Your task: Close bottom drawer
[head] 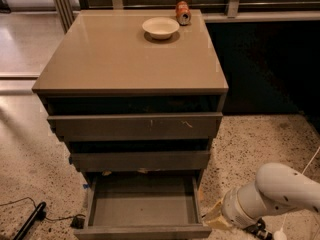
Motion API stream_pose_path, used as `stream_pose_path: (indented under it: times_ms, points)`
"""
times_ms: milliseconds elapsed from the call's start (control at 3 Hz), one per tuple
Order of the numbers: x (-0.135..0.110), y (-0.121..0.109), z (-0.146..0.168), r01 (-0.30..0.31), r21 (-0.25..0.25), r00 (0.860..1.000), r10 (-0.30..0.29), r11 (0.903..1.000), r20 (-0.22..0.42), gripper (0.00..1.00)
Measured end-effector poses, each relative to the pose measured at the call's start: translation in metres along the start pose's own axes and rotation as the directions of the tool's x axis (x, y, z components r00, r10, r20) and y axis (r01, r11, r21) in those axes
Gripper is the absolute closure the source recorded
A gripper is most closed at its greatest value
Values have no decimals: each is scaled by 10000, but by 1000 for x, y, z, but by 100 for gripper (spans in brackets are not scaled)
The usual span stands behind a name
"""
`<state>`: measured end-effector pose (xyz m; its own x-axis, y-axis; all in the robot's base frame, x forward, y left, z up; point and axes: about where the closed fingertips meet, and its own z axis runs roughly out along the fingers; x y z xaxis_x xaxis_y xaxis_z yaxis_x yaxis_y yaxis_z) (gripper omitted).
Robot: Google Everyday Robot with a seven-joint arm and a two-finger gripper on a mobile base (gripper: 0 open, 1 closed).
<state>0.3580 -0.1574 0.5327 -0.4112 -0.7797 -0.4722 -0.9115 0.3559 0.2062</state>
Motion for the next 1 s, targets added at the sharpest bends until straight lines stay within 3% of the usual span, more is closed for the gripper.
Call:
stream_pose_path:
  times_ms: [333, 1000]
  points:
    - [18, 10, 17, -422, -339, 9987, 431, 9985, 262, 100]
    - [64, 35, 71, -1044, -1134, 9944, 1054, 9881, 28, 100]
